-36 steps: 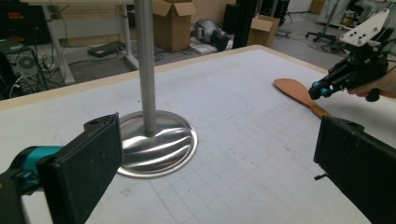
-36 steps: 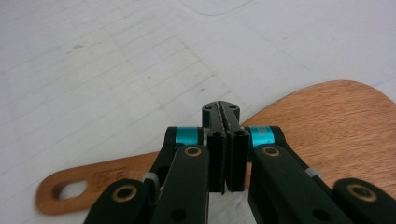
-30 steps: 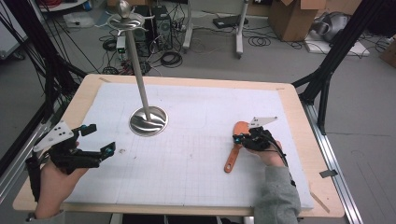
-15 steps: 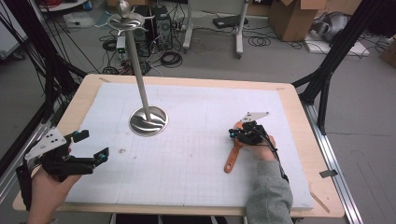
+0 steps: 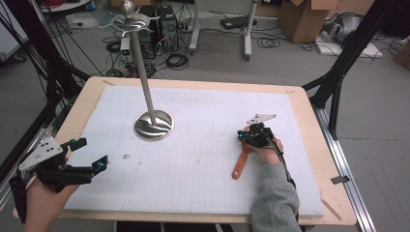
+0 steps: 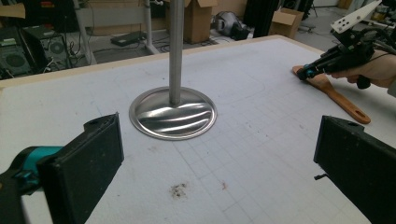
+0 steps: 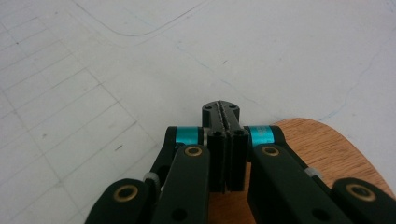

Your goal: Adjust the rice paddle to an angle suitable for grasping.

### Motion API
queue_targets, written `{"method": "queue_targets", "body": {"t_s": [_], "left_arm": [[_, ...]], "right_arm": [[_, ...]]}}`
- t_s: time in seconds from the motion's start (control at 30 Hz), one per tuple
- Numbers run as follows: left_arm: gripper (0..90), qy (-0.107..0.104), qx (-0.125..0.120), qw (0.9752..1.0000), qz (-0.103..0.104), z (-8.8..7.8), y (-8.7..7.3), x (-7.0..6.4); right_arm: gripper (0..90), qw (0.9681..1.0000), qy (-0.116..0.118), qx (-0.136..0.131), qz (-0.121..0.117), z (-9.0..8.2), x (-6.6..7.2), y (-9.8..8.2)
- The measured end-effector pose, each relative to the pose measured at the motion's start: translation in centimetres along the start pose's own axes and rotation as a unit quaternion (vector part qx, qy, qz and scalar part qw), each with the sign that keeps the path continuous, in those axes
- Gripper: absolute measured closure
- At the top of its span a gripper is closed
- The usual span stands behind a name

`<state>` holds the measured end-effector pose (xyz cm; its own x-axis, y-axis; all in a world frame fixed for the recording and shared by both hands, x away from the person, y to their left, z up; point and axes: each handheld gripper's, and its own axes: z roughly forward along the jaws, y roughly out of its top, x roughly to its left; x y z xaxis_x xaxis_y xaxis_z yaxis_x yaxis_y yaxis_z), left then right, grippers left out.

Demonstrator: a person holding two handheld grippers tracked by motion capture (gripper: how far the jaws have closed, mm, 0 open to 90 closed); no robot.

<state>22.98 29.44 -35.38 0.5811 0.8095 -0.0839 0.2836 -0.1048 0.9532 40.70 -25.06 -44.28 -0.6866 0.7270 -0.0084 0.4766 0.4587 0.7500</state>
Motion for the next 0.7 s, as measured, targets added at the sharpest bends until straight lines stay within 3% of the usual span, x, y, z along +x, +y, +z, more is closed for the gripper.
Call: {"method": "queue_targets", "body": {"t_s": [0.17, 0.7], "left_arm": [[1.9, -0.002, 0.002, 1.0, 0.0, 0.2, -0.1, 0.0], [1.9, -0.013, 0.007, 0.9999, 0.003, 1.3, 0.1, -0.2]], "right_arm": [[89.7, 0.9998, -0.016, 0.009, -0.012, 0.3, 0.1, 0.1], [89.8, 0.999, -0.034, 0.028, -0.007, -0.5, 0.0, -0.2]]}}
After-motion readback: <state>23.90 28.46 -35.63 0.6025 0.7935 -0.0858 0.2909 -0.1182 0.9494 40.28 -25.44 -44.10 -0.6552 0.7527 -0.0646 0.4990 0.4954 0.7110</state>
